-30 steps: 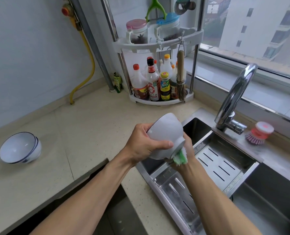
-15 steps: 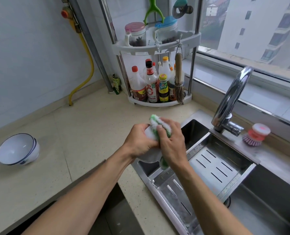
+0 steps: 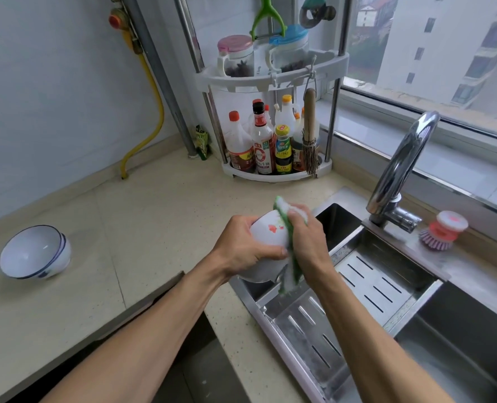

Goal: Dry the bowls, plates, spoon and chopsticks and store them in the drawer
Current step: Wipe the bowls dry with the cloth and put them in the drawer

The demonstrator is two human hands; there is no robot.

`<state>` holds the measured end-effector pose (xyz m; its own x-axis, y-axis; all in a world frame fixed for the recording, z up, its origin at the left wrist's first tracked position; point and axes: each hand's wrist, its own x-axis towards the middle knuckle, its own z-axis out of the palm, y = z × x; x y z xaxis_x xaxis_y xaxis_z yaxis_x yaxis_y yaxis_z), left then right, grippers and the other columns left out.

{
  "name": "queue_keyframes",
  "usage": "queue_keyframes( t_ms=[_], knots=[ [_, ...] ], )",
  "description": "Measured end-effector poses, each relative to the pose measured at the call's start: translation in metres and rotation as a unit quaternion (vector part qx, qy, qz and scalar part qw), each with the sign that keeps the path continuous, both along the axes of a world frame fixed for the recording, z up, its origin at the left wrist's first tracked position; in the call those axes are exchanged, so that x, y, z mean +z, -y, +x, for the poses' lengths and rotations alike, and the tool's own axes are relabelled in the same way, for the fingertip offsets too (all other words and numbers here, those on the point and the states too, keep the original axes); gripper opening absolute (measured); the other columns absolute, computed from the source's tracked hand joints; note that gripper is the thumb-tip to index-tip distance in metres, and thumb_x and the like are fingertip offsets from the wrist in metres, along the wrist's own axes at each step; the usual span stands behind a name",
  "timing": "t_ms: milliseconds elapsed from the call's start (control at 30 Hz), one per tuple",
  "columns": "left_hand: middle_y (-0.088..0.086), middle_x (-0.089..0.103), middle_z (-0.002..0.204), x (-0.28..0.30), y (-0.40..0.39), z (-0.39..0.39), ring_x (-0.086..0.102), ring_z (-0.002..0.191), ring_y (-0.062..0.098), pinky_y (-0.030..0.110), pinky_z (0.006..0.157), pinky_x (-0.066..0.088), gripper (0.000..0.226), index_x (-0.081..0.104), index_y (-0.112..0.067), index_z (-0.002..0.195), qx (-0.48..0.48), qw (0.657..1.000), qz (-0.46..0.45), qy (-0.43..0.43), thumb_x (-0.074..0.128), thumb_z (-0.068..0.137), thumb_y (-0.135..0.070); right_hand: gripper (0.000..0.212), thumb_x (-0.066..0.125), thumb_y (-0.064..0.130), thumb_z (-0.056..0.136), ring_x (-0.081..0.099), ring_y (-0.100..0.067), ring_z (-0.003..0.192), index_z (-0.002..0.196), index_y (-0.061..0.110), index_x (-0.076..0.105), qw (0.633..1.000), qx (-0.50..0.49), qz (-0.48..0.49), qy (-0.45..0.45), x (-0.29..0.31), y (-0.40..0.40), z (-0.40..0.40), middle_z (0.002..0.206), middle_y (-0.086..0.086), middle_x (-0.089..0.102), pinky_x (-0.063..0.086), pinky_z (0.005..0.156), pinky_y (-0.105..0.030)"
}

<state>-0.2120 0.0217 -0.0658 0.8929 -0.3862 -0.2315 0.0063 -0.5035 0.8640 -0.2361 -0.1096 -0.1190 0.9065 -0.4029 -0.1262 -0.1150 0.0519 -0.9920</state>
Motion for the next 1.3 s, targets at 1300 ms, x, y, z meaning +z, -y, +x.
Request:
queue_keyframes(
  t_ms=[1300],
  knots=[
    [-0.001,0.068,0.062,-0.002,-0.005,-0.005,0.064,0.055,0.011,0.023,0.050,0.050,0.020,0.067,-0.009,0.070,-0.026,0.999,0.029,0.019,0.086,0.069,-0.002,0.024,0.046,0.043,0.092,0.066,-0.027,0.082,0.098,0.026,0.063,0.995,-0.003,0.094,-0.029,-0.003,-0.016,0.002,0.091,-0.007,0.067,0.052,0.071,-0.040]
  ],
)
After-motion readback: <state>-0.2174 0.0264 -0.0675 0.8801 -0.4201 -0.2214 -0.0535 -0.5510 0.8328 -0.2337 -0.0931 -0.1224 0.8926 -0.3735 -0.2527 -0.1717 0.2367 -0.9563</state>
